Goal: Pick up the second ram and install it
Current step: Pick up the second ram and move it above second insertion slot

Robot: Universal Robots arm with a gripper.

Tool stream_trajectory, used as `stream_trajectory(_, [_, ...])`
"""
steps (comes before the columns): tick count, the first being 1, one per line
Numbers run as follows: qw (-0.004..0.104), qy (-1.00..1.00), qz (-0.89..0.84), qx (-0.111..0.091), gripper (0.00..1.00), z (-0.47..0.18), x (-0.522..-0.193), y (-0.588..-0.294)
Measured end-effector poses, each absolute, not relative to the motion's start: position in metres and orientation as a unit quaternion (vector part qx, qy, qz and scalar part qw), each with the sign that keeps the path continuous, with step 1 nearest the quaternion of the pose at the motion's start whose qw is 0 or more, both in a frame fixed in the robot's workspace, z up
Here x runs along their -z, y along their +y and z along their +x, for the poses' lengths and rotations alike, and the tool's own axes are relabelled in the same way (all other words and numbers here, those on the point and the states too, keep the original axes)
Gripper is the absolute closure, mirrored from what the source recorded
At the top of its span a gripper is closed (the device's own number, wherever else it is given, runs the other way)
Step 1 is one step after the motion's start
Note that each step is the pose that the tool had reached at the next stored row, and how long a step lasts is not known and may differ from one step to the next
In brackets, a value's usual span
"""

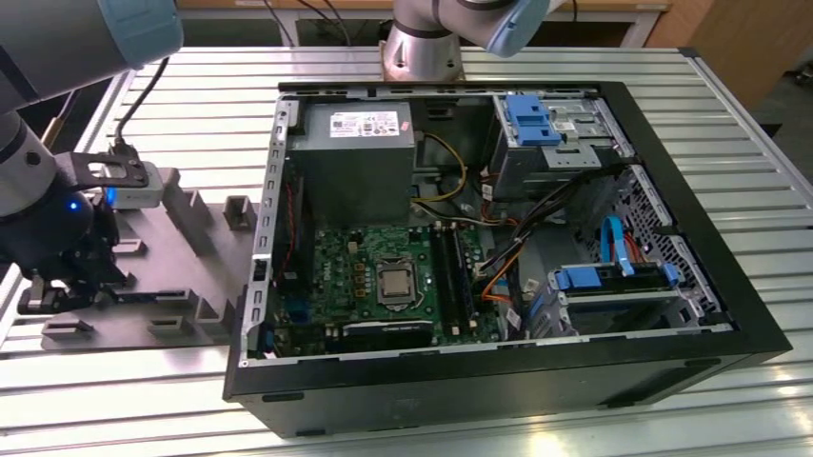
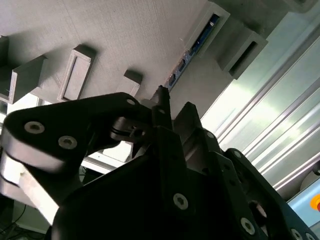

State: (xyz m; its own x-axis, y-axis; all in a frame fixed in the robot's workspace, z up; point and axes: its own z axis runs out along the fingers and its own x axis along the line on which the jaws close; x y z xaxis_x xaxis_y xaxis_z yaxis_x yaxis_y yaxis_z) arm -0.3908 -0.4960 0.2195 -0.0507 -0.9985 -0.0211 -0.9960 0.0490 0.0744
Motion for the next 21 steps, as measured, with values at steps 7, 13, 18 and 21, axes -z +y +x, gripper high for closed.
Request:
stream_trajectory(7, [0.019,-0.708,0.705,0.034,0.64,-0.391,-0.218,-0.496])
stream_trajectory(13, [0.020,-0.686,0.727,0.033,0.64,-0.391,-0.213,-0.495])
stream_trajectory(18, [0.020,-0.684,0.729,0.033,0.64,-0.392,-0.210,-0.494])
stream_trajectory(21, [0.020,-0.683,0.729,0.033,0.64,-0.394,-0.208,-0.493])
